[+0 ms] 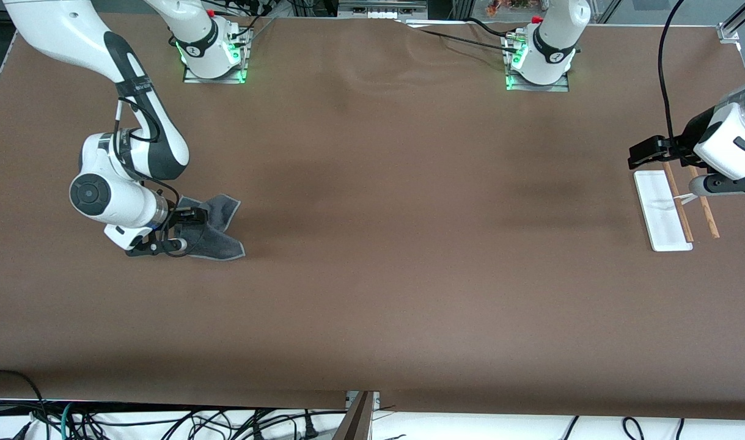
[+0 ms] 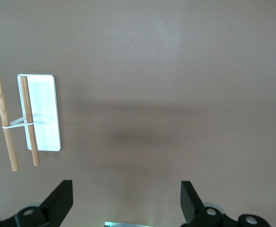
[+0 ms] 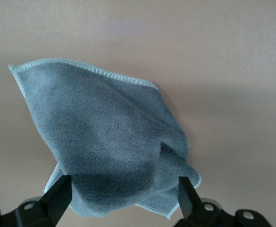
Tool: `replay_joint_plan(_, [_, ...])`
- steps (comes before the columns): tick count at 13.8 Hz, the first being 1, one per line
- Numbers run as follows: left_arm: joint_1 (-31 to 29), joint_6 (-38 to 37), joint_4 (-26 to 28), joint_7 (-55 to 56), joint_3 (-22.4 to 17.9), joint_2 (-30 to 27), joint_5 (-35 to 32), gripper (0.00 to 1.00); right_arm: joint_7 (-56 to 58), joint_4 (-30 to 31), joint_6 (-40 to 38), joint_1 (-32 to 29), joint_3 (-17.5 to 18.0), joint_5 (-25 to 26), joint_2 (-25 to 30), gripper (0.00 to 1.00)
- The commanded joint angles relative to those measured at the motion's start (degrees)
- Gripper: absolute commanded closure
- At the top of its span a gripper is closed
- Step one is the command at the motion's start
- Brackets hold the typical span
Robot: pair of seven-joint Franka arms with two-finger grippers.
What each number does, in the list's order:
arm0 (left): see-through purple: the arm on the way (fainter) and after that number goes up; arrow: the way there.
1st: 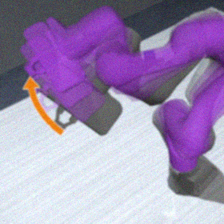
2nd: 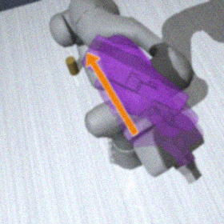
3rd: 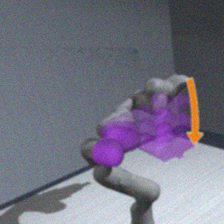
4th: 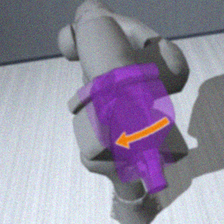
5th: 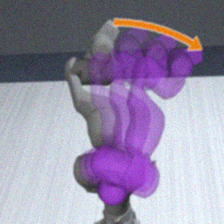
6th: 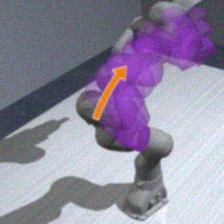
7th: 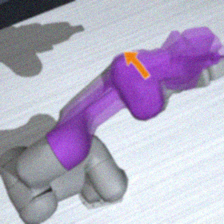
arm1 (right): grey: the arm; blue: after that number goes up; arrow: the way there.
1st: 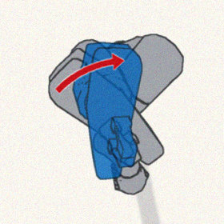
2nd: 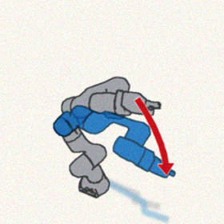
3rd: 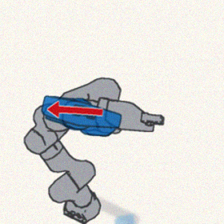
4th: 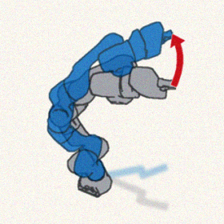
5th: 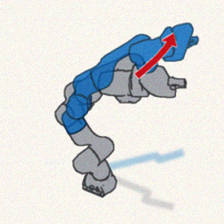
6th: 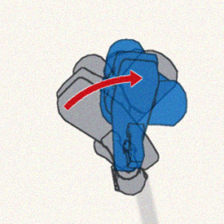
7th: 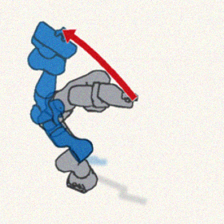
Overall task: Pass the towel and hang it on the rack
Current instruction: 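Reach the right gripper down to the grey towel and grasp it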
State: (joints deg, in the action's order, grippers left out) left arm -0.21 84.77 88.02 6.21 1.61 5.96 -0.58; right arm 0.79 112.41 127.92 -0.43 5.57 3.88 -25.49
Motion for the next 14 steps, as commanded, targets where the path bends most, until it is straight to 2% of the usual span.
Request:
replay_joint_plan(1, [-0.06,-1.10,-1.71,-0.41,-0.21,0.80,1.37,0.00,0.09,1.59,0.58,0.08,0.75,-0.89,0.79,0.01])
replay_joint_plan(6, [-0.06,-1.10,-1.71,-0.41,-0.21,0.80,1.37,0.00,0.09,2.11,0.58,0.08,1.55,-0.98,0.44,0.02])
replay_joint_plan(7, [-0.06,-1.10,-1.71,-0.41,-0.21,0.80,1.37,0.00,0.27,2.11,0.58,0.08,1.55,-0.89,0.18,0.10])
replay_joint_plan(8, [-0.06,-1.10,-1.71,-0.41,-0.21,0.80,1.37,0.00,0.62,2.11,0.49,-0.01,1.55,-0.89,0.18,0.24])
replay_joint_plan(9, [-0.06,-1.10,-1.71,-0.41,-0.21,0.80,1.37,0.00,0.88,2.03,0.14,-0.01,1.55,-0.89,0.18,0.45])
replay_joint_plan(11, [-0.06,-1.10,-1.71,-0.41,-0.21,0.80,1.37,0.00,0.88,0.54,-2.75,-0.01,1.63,-0.81,0.27,0.76])
replay_joint_plan(13, [-0.06,-1.10,-1.71,-0.41,-0.21,0.80,1.37,0.00,0.88,-2.09,-6.61,-0.01,1.89,-0.63,0.88,0.94])
replay_joint_plan(14, [0.03,-1.10,-1.71,-0.41,-0.21,0.80,1.37,0.00,0.88,-3.32,-8.02,-0.01,2.51,-0.72,1.14,1.00])
